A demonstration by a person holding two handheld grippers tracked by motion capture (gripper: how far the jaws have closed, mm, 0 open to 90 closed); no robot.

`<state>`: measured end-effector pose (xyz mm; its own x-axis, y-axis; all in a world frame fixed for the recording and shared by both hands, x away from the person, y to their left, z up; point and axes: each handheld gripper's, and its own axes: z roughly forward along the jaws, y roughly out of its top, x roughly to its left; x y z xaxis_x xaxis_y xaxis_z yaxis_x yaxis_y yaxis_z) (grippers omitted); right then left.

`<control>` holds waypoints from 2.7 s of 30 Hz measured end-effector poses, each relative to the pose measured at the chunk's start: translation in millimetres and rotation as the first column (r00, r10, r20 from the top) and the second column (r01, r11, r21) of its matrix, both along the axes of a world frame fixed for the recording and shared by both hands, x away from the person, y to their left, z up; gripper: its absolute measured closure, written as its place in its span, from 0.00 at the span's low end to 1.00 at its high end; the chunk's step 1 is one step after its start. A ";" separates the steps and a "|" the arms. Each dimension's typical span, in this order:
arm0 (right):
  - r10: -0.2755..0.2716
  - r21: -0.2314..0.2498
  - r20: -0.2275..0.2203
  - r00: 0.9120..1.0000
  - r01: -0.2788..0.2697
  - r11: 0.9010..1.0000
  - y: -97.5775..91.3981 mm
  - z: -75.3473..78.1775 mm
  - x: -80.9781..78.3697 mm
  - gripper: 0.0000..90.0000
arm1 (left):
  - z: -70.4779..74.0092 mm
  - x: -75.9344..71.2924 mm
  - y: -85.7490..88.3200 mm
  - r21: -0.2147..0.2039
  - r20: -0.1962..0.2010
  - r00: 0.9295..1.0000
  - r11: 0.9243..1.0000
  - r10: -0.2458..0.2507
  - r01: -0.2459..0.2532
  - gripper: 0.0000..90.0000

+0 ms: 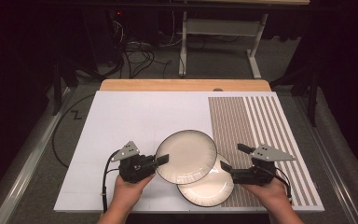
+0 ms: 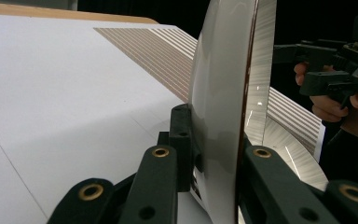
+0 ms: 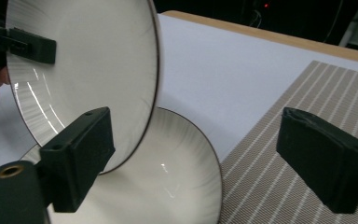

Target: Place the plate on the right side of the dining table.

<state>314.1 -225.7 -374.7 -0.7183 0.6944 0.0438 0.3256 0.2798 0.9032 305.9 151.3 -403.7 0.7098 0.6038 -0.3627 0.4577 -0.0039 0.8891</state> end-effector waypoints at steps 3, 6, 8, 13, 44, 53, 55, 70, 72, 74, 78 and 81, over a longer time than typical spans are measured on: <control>0.019 0.006 -0.023 1.000 -0.019 1.000 7.2 -0.5 3.7 0.18 | 0.0 0.0 -0.1 0.001 0.001 1.000 1.000 0.000 0.000 0.89; 0.043 0.010 -0.044 0.998 -0.043 0.999 19.4 -1.5 9.8 0.23 | -0.1 0.0 -0.1 0.002 0.003 1.000 1.000 -0.001 0.001 0.89; 0.051 0.013 -0.050 0.997 -0.050 0.999 24.5 -1.8 11.9 0.28 | -0.1 0.0 -0.1 0.001 0.003 1.000 1.000 -0.001 0.001 0.89; 0.075 0.027 -0.086 0.993 -0.073 0.997 34.4 -4.9 18.5 0.40 | -0.3 0.1 -0.2 0.001 0.004 1.000 1.000 -0.002 0.002 0.89; 0.093 0.102 -0.179 0.979 -0.076 0.992 36.5 -15.4 25.1 0.91 | -1.0 -0.1 -0.5 0.000 0.007 1.000 1.000 -0.002 0.002 0.89; 0.090 0.118 -0.197 0.976 -0.068 0.991 35.1 -15.3 24.6 0.93 | -2.4 -1.4 -0.1 -0.013 -0.001 1.000 1.000 0.003 -0.003 0.89; 0.092 0.124 -0.199 0.976 -0.068 0.990 35.0 -14.9 24.2 0.93 | -3.0 -1.7 0.6 -0.025 -0.013 1.000 1.000 0.005 -0.006 0.89; 0.066 0.158 -0.179 0.982 -0.037 0.987 20.4 -0.8 20.1 0.96 | 11.4 4.5 -16.0 -0.060 -0.035 0.999 0.997 0.041 -0.043 0.89; 0.052 0.162 -0.169 0.984 -0.024 0.986 14.6 2.6 20.3 0.96 | 14.9 8.2 -22.0 -0.066 -0.038 0.998 0.997 0.042 -0.045 0.88; 0.041 0.170 -0.166 0.985 -0.012 0.985 8.8 5.1 20.5 0.96 | 19.0 12.5 -29.3 -0.061 -0.033 0.999 0.997 0.036 -0.038 0.88; 0.011 0.179 -0.156 0.988 0.017 0.984 -6.9 9.6 21.4 0.96 | 27.7 22.7 -46.2 -0.040 -0.024 1.000 0.999 0.020 -0.021 0.88; -0.014 0.186 -0.152 0.988 0.043 0.982 -19.2 12.5 22.7 0.96 | 32.6 31.4 -59.3 -0.027 -0.023 1.000 1.000 0.004 -0.005 0.88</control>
<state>336.8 -244.9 -362.2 -0.6736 0.6836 0.2809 0.4662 0.0982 0.8792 337.3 92.0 -371.1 0.6985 0.5969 -0.3948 0.4777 0.0218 0.8783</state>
